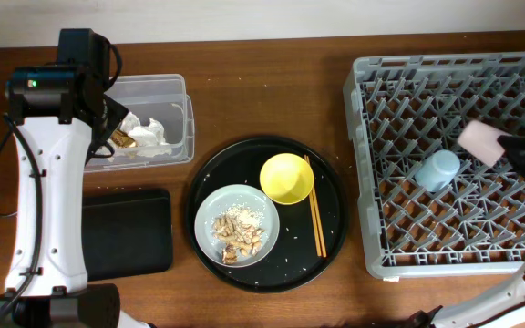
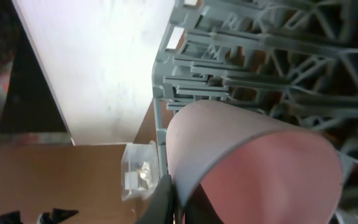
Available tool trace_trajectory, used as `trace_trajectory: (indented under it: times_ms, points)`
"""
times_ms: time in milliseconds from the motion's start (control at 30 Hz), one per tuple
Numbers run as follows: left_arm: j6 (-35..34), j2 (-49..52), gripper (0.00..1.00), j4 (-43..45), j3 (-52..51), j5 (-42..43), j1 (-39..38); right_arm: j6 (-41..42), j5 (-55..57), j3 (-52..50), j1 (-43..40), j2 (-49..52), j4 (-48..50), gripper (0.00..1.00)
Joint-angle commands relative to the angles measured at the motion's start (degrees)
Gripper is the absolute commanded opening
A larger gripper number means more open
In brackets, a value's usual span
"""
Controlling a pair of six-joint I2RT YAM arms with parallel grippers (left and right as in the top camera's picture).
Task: Sort waste into correct bins and load items into the dishwasher rack
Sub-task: 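Lower the pink cup into the rack beside the blue cup, release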
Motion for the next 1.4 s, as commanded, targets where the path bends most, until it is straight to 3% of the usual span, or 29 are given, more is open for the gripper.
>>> trace_trajectory:
  times_ms: [0, 133, 367, 667, 867, 1000, 1133, 1267, 1367]
  points:
    - [-0.3, -0.9, 0.99, -0.1, 0.4, -0.8, 0.0, -0.2, 11.6, -0.7, -1.8, 0.5, -1.2, 0.04]
    - [-0.3, -0.9, 0.99, -0.1, 0.4, -0.8, 0.0, -0.4, 10.3, -0.7, -2.1, 0.5, -2.3, 0.04]
    - [-0.3, -0.9, 0.99, -0.1, 0.4, -0.8, 0.0, -2.0, -7.2, -0.7, -1.4, 0.5, -2.1, 0.04]
    - [-0.3, -0.9, 0.99, -0.1, 0.4, -0.8, 0.0, -1.3, -7.5, -0.7, 5.1, 0.6, 3.9, 0.04]
    - [-0.3, -0.9, 0.99, -0.1, 0.4, -0.8, 0.0, 4.5, 10.1, -0.7, 5.5, 0.7, 6.3, 0.04]
    - [-0.3, -0.9, 0.99, -0.1, 0.4, -0.8, 0.0, 4.5, 13.3, -0.7, 4.5, 0.7, 6.0, 0.04]
    - [-0.3, -0.9, 0.99, -0.1, 0.4, -0.8, 0.0, 7.1, 23.7, -0.7, 4.1, 0.7, 5.2, 0.05]
    - [-0.3, -0.9, 0.99, -0.1, 0.4, -0.8, 0.0, 7.5, 25.1, -0.7, 4.1, 0.7, 4.5, 0.05]
    - [-0.3, -0.9, 0.99, -0.1, 0.4, -0.8, 0.0, 7.6, 29.3, -0.7, 4.0, 0.7, 3.6, 0.14]
